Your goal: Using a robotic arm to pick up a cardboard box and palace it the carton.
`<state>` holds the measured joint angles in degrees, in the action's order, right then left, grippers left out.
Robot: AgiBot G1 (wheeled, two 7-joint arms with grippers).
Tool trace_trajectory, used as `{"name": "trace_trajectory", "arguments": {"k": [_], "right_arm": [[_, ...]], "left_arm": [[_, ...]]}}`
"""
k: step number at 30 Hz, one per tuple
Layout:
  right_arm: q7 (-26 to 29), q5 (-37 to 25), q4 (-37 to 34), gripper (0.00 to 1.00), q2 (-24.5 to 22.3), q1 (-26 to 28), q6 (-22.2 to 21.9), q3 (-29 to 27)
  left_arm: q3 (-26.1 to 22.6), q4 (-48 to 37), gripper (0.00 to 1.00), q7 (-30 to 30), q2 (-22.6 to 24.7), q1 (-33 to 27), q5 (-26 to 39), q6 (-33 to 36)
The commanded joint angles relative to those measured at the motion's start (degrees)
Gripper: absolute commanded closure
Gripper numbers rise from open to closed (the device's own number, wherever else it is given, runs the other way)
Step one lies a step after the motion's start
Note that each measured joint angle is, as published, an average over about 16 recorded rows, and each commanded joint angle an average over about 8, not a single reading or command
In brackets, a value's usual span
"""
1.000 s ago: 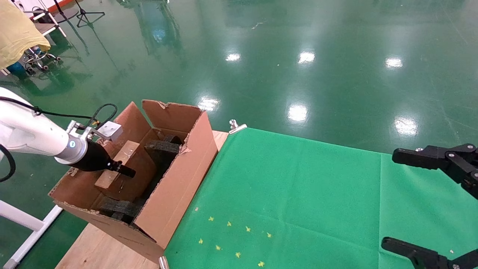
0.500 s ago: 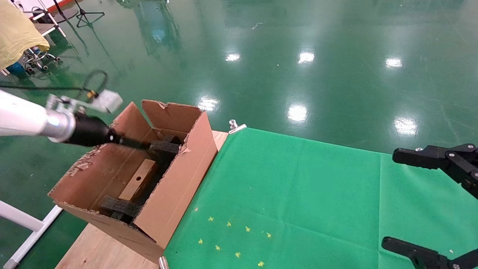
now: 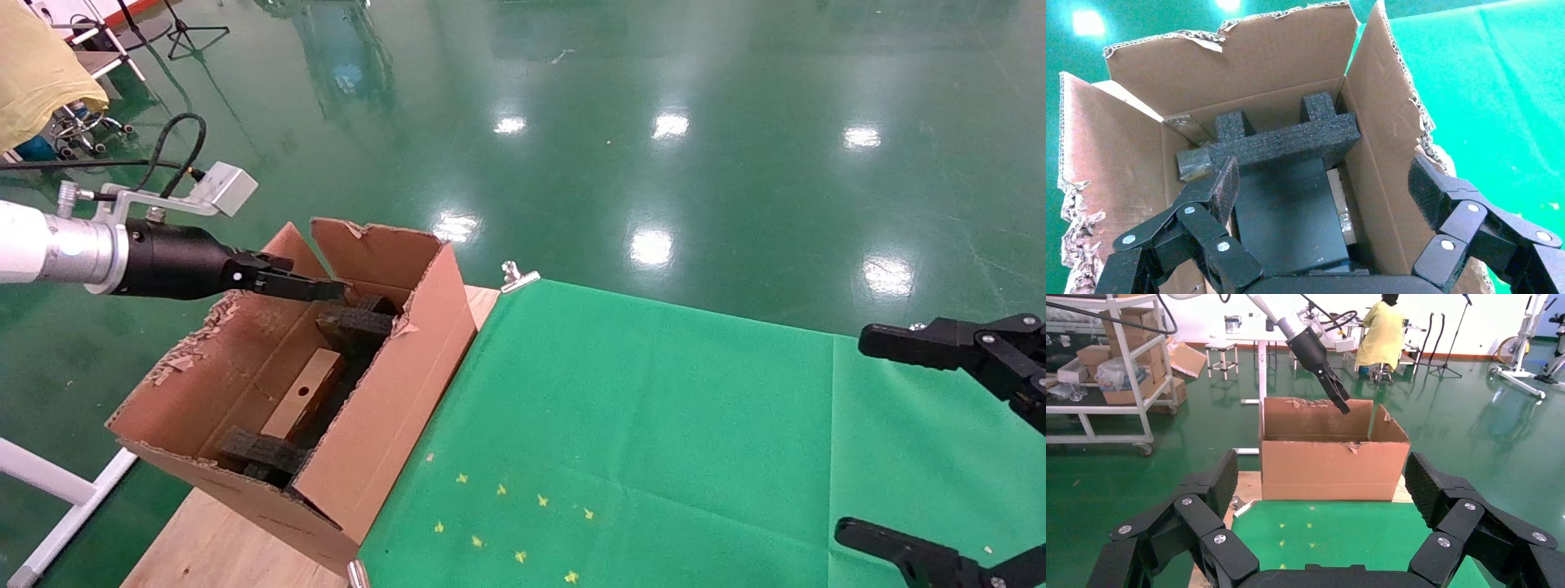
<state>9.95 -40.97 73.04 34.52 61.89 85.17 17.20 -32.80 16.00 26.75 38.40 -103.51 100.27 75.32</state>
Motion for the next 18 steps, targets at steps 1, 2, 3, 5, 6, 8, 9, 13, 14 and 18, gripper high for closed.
{"name": "trace_trajectory", "arguments": {"k": [1,2,3,5,6,8,9,13,14,18], "right_arm": [[0.0,0.0,0.0,0.0,0.0,0.0,0.0,0.01],[0.0,0.0,0.0,0.0,0.0,0.0,0.0,0.01],[0.0,0.0,0.0,0.0,0.0,0.0,0.0,0.01],[-0.01,0.0,-0.01,0.0,0.0,0.0,0.0,0.02],[-0.01,0.0,-0.01,0.0,0.0,0.01,0.0,0.02],[-0.01,0.01,-0.02,0.0,0.0,0.01,0.0,0.02],[-0.01,0.01,-0.02,0.0,0.0,0.01,0.0,0.03],[-0.02,0.01,-0.03,0.0,0.0,0.02,0.0,0.04],[-0.02,0.02,-0.03,0.0,0.0,0.02,0.0,0.04],[-0.03,0.02,-0.03,0.0,-0.01,0.02,0.0,0.05]], "left_arm": [[-0.14,-0.24,0.0,0.06,0.08,-0.12,0.38,-0.11],[-0.04,0.07,0.0,-0.03,0.08,0.14,0.06,-0.09],[0.09,0.5,0.0,-0.16,0.07,0.48,-0.39,-0.04],[0.51,1.85,0.0,-0.54,-0.05,1.42,-1.82,0.25],[0.74,2.65,0.0,-0.76,-0.1,2.0,-2.63,0.4],[1.29,4.51,0.0,-1.28,-0.21,3.35,-4.52,0.74],[1.57,5.49,0.0,-1.55,-0.27,4.07,-5.52,0.92],[2.7,9.35,0.0,-2.62,-0.5,6.87,-9.43,1.61],[2.99,10.33,0.0,-2.89,-0.56,7.59,-10.43,1.79],[4.12,14.22,0.0,-3.97,-0.79,10.42,-14.39,2.5]]}}
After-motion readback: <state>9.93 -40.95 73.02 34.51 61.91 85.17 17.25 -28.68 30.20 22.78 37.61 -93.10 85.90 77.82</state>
